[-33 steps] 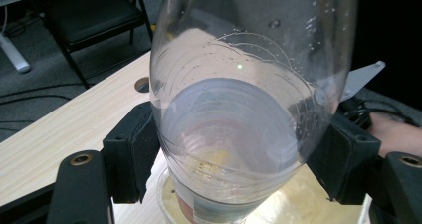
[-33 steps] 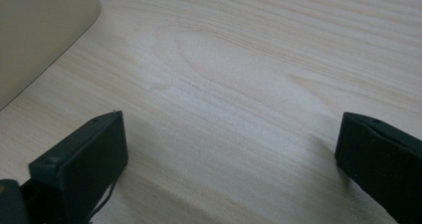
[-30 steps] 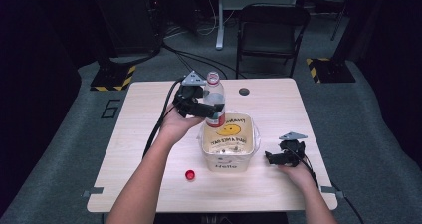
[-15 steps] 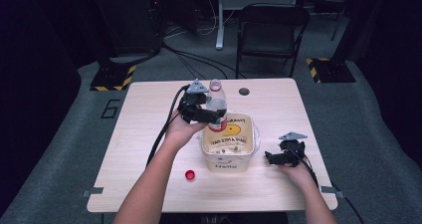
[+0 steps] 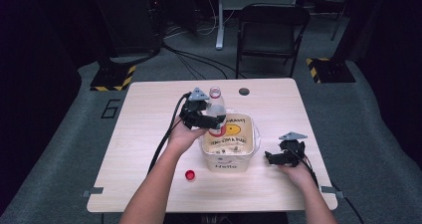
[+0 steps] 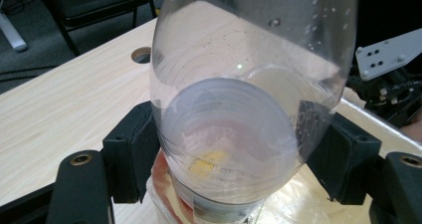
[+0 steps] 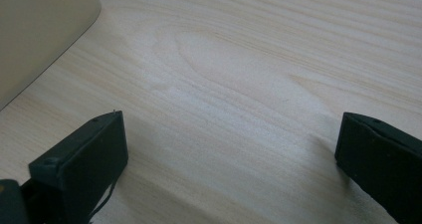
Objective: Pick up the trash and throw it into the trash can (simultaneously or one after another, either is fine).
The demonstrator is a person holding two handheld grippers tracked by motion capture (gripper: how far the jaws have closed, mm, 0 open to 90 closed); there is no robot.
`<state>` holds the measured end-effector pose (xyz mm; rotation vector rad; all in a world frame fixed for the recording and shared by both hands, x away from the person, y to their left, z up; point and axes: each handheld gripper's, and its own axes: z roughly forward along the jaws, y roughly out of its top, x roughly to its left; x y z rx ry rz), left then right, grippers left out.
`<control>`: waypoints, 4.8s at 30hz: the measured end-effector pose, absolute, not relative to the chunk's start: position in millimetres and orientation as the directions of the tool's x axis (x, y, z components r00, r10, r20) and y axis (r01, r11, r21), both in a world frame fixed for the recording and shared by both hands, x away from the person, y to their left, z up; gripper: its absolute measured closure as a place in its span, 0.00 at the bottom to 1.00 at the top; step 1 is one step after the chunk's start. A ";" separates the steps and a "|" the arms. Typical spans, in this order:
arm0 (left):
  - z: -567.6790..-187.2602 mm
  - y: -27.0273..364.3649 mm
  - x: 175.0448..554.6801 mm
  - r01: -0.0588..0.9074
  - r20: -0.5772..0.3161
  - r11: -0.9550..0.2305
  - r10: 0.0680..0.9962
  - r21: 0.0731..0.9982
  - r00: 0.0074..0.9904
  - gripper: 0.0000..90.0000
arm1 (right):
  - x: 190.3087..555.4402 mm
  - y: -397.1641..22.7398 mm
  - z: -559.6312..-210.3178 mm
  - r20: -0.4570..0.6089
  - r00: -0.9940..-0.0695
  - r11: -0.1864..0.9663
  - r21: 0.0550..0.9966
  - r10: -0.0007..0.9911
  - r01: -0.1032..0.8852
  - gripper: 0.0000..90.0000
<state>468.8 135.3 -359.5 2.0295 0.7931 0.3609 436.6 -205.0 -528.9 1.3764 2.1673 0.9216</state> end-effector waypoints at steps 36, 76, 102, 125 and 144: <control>-387.6 128.0 467.1 0.426 -0.029 -0.471 0.645 0.772 0.764 0.28 | 437.0 -204.7 -528.9 0.006 -0.429 0.295 0.716 0.903 0.632 0.00; -371.0 181.6 427.6 0.395 -0.051 -0.409 0.640 0.823 0.767 0.34 | 437.0 -204.6 -528.9 0.005 -0.428 0.296 0.716 0.904 0.632 0.00; -393.0 239.0 396.4 0.434 -0.089 -0.350 0.686 0.830 0.722 0.41 | 437.1 -204.6 -528.9 0.005 -0.429 0.296 0.716 0.903 0.632 0.00; -440.1 253.9 367.2 0.473 -0.093 -0.367 0.704 0.801 0.704 0.43 | 437.0 -204.5 -529.0 0.005 -0.428 0.295 0.717 0.904 0.632 0.00; -474.3 242.7 360.0 0.507 -0.157 -0.357 0.676 0.785 0.720 0.48 | 437.0 -204.6 -528.9 0.005 -0.428 0.295 0.716 0.904 0.632 0.00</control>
